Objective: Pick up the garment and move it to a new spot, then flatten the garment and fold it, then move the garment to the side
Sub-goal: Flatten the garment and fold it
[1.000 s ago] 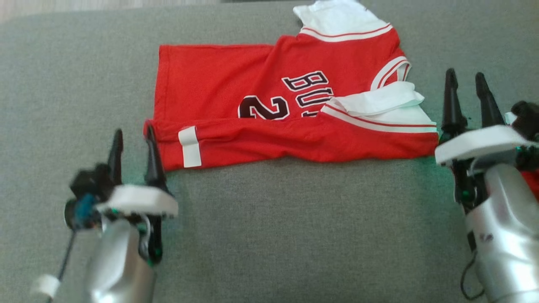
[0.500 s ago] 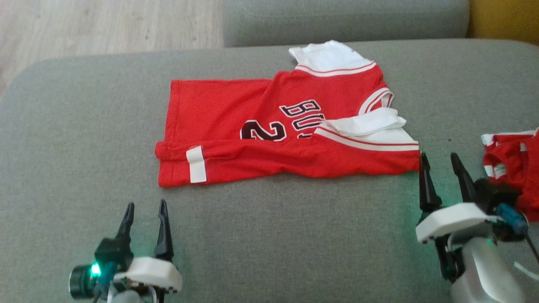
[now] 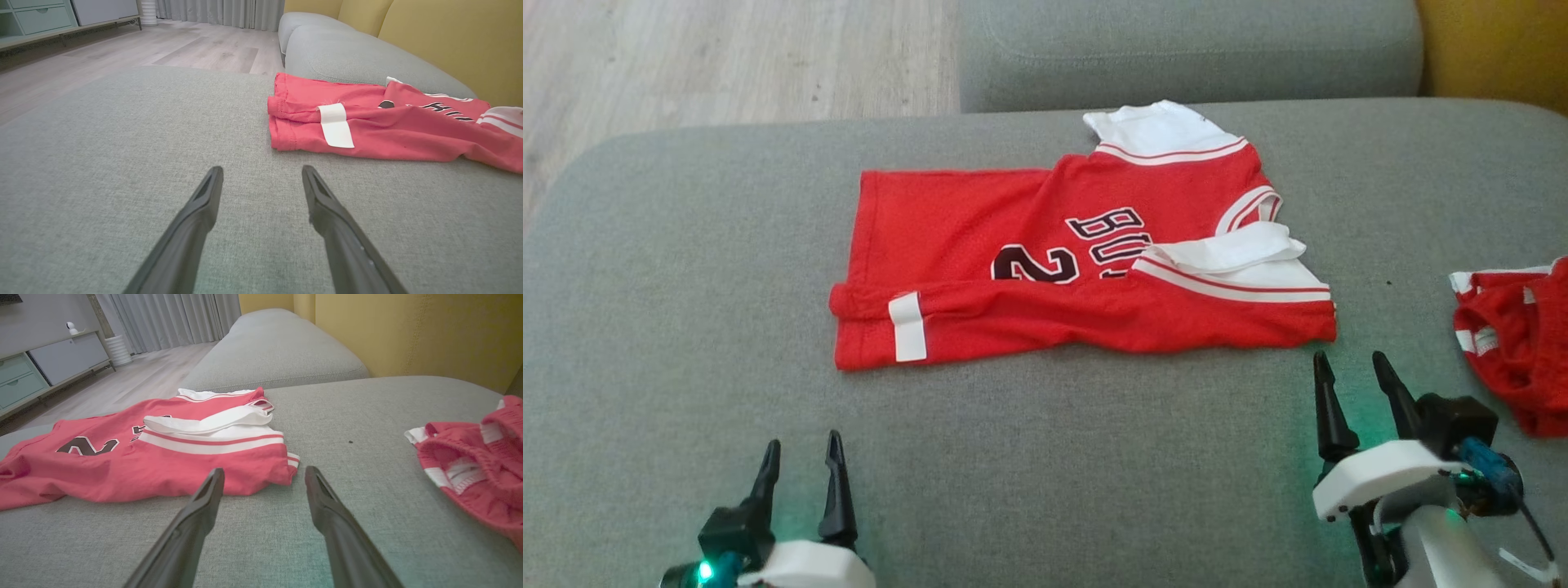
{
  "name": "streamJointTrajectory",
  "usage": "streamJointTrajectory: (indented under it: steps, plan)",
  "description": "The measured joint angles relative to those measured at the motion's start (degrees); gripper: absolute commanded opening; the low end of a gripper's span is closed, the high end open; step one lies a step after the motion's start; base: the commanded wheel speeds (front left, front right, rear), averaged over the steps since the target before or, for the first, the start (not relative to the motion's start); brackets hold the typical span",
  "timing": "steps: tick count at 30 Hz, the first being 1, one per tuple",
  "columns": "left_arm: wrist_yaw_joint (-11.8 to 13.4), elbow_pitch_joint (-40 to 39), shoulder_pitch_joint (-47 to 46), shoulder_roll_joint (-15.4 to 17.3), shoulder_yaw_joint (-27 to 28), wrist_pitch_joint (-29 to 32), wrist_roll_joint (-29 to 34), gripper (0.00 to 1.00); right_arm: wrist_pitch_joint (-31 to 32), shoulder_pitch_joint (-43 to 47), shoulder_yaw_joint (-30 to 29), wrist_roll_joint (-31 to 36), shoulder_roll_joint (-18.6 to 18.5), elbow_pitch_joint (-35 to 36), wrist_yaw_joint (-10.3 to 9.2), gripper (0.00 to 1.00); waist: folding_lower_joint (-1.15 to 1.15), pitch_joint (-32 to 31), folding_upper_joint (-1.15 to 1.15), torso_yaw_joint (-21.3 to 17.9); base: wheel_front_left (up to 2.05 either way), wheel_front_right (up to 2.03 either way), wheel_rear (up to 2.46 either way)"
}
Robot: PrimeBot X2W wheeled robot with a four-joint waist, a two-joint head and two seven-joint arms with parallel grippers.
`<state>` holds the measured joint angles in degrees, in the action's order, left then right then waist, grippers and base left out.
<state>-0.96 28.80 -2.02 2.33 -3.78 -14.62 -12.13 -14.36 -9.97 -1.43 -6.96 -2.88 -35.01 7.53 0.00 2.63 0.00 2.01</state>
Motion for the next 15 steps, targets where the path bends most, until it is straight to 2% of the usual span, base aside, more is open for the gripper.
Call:
streamJointTrajectory:
  steps: [7, 15]
  plan:
    - [-0.86, 0.62, -3.39, -0.01, -0.41, 0.00, -0.91, 1.00, 0.00, -1.75, 0.77, -0.63, 0.02, 0.32, 0.00, 1.00, 0.00, 2.61, 0.00, -0.34, 0.00, 0.00, 0.00]
    - [-2.53, 4.69, -14.13, -0.10, 0.41, 0.00, -2.38, 1.00, 0.00, -8.07, 1.31, -1.55, 0.01, 1.75, 0.00, 1.00, 0.02, 8.75, 0.00, -1.01, 0.00, 0.00, 0.00]
